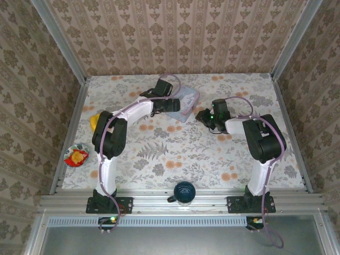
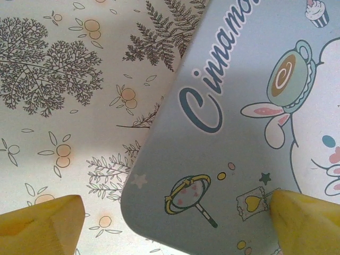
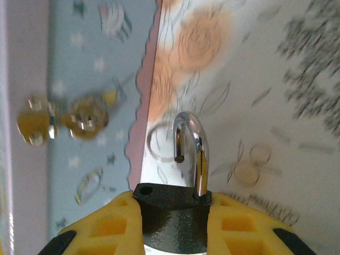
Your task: Unlock the padlock with the key
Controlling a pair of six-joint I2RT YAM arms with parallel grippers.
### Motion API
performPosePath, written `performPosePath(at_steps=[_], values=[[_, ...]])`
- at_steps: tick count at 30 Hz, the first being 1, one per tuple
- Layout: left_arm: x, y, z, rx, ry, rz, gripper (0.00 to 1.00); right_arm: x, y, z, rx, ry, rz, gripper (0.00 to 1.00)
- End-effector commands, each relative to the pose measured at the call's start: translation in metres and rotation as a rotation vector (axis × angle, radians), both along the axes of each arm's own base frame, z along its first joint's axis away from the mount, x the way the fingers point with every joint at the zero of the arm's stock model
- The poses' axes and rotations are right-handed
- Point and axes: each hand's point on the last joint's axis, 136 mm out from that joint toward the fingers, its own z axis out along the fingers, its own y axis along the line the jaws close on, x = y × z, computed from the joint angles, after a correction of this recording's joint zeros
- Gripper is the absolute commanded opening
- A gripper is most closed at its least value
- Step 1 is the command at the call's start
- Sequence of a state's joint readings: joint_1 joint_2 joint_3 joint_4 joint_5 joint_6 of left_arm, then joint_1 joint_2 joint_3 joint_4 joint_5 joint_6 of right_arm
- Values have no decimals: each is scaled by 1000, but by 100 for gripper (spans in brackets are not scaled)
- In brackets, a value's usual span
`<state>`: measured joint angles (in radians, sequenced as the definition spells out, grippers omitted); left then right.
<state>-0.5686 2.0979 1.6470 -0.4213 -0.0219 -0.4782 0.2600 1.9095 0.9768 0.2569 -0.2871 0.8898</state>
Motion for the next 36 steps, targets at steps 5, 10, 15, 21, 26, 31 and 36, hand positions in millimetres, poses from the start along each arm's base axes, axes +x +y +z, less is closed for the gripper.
performPosePath(at_steps=[5, 10, 15, 21, 26, 31, 36], values=[[-18, 43, -17, 127, 101, 56, 100, -13, -8, -12, -192, 92, 49, 26], [-16, 61, 7, 121, 58, 90, 100, -12, -10, -11, -230, 97, 48, 50], [-16, 91, 19, 134, 36, 137, 100, -14, -10, 1, -242, 77, 60, 55], [-9, 129, 26, 105, 30, 212, 98, -20, -15, 24, -261, 32, 63, 57], [-23, 96, 48, 35, -25, 149, 95, -3, -22, 45, -303, -36, 96, 54], [-54, 46, 48, -51, -21, 87, 91, 46, -14, 71, -277, -136, 152, 58], [-66, 19, 42, -135, 7, 64, 88, 86, -3, 82, -297, -186, 200, 59]])
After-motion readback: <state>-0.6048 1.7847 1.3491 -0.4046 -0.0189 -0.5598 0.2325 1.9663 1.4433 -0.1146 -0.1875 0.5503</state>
